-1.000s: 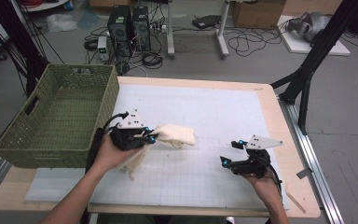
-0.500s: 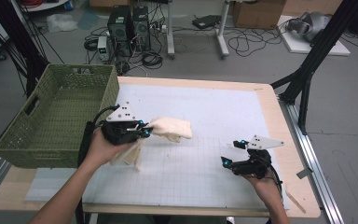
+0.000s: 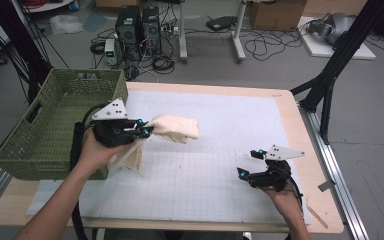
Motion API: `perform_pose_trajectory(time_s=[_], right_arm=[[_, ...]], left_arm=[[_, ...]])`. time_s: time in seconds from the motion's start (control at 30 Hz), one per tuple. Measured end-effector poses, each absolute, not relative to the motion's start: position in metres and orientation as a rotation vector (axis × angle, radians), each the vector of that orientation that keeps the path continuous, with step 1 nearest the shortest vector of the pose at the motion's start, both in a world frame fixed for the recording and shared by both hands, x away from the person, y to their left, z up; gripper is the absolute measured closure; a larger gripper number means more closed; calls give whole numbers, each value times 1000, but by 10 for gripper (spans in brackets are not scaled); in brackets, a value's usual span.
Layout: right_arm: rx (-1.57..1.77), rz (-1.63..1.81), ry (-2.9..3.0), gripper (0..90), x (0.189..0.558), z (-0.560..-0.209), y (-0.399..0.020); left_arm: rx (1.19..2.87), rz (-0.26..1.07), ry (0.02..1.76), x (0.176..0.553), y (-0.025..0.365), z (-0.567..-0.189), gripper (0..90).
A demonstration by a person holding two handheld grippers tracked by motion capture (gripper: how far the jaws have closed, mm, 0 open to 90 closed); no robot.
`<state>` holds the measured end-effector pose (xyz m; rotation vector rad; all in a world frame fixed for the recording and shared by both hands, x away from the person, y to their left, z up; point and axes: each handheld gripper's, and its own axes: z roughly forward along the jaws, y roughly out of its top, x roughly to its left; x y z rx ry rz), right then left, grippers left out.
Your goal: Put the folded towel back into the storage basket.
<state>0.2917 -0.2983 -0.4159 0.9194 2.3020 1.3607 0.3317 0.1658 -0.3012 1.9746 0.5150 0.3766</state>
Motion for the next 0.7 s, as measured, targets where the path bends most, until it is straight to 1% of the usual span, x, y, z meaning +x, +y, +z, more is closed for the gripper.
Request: perform_pose_trajectory(time_s=[0.7], right_arm=[[916,1346,2320,154,293,-418,-295]], left_arm=[[1874,460,582,334,211,-268,802]])
